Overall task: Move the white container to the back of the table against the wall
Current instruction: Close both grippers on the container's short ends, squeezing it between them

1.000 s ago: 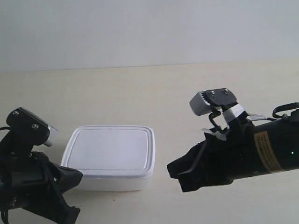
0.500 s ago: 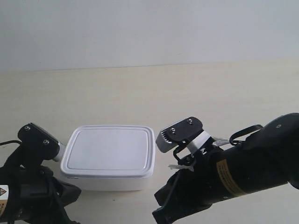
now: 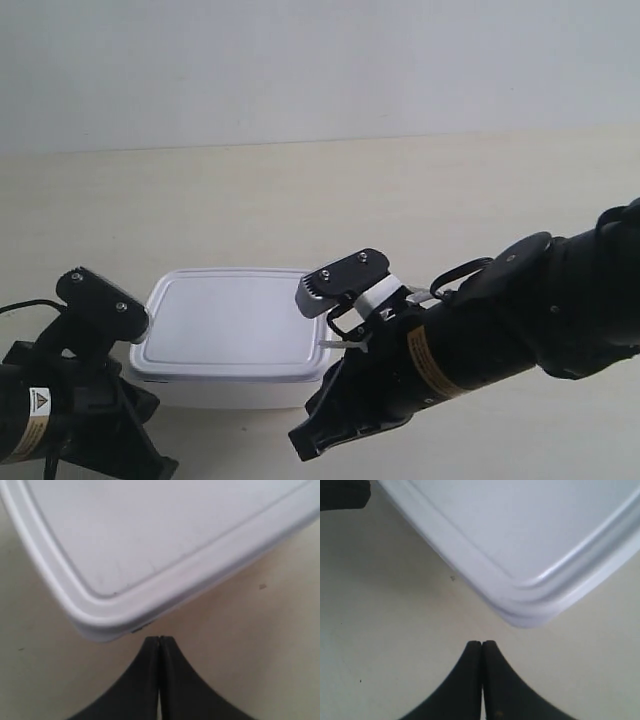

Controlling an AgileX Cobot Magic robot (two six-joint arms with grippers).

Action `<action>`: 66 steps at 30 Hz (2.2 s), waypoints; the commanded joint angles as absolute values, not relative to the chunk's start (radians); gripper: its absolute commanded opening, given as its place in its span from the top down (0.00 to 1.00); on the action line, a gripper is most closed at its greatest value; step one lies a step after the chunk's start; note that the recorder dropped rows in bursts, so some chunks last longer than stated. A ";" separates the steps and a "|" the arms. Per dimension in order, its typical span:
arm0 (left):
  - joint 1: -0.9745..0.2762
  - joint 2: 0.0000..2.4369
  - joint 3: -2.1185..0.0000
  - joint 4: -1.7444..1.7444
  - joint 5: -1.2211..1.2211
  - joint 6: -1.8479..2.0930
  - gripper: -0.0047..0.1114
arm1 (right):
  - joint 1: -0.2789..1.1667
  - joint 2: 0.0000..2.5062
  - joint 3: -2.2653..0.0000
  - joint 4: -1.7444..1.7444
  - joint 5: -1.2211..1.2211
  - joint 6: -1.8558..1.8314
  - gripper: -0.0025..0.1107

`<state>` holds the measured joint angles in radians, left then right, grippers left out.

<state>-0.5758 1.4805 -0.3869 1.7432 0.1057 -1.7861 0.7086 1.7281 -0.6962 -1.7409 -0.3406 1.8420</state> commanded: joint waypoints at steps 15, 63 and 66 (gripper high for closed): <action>-0.580 1.572 -0.445 1.744 0.205 -1.729 0.96 | 0.711 1.868 -0.846 -1.743 -0.277 1.826 0.98; -0.580 1.760 -0.657 1.696 0.175 -1.733 0.96 | 0.711 1.886 -0.857 -1.744 -0.106 1.832 0.98; -0.578 1.779 -0.678 1.697 0.178 -1.729 0.96 | 0.711 1.899 -0.879 -1.744 -0.104 1.832 0.98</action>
